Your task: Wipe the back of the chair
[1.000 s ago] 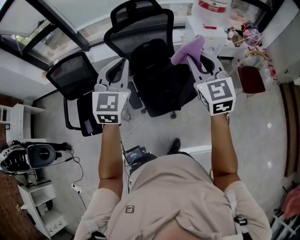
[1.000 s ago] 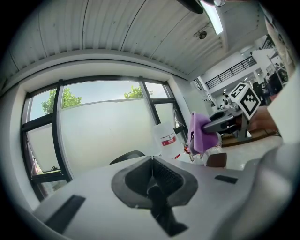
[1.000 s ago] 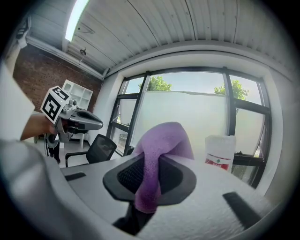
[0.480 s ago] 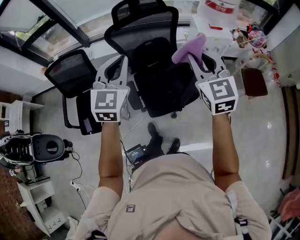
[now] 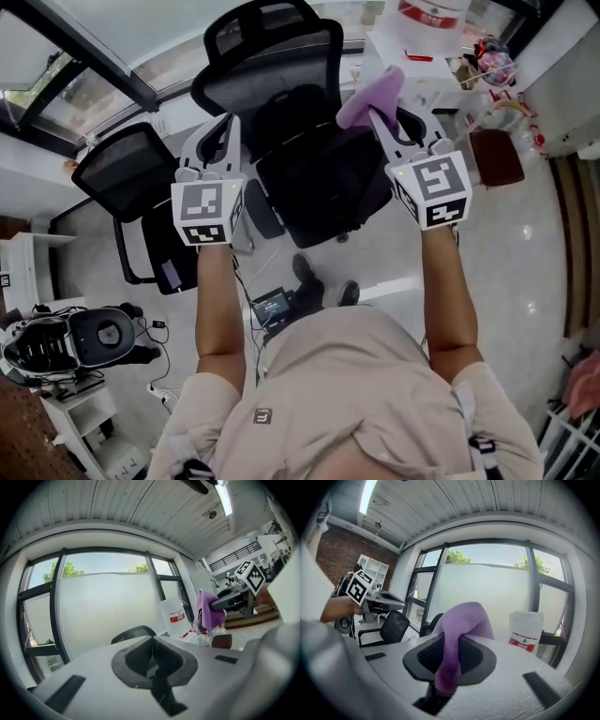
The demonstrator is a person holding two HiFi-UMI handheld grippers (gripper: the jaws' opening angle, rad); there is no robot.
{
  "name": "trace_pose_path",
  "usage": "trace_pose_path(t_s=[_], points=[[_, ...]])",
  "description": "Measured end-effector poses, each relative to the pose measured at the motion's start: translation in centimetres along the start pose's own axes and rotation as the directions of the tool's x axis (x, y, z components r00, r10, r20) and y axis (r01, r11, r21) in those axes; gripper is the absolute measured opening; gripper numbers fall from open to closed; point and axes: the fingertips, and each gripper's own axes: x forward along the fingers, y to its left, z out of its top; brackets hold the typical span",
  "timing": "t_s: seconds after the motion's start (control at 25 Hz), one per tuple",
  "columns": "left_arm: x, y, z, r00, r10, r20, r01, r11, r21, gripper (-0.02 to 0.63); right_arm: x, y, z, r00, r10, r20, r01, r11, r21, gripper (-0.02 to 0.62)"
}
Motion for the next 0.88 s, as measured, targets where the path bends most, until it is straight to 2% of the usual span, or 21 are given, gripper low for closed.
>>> trace_pose_path(t_s=[0.48, 0.88], points=[[3.7, 8.1, -3.8, 1.0, 0.016, -0.012, -0.016, 1.0, -0.012, 0.009, 10.0, 1.6, 1.3, 1.0, 0.011, -0.02, -0.011, 1.0, -0.023, 0.049], [5.2, 15.0, -6.2, 0.998, 0.062, 0.004, -0.062, 0.998, -0.023, 0.009, 19.6, 5.4, 3.7, 0.997, 0.075, -0.02, -0.076, 0.994, -0.082, 0.049]])
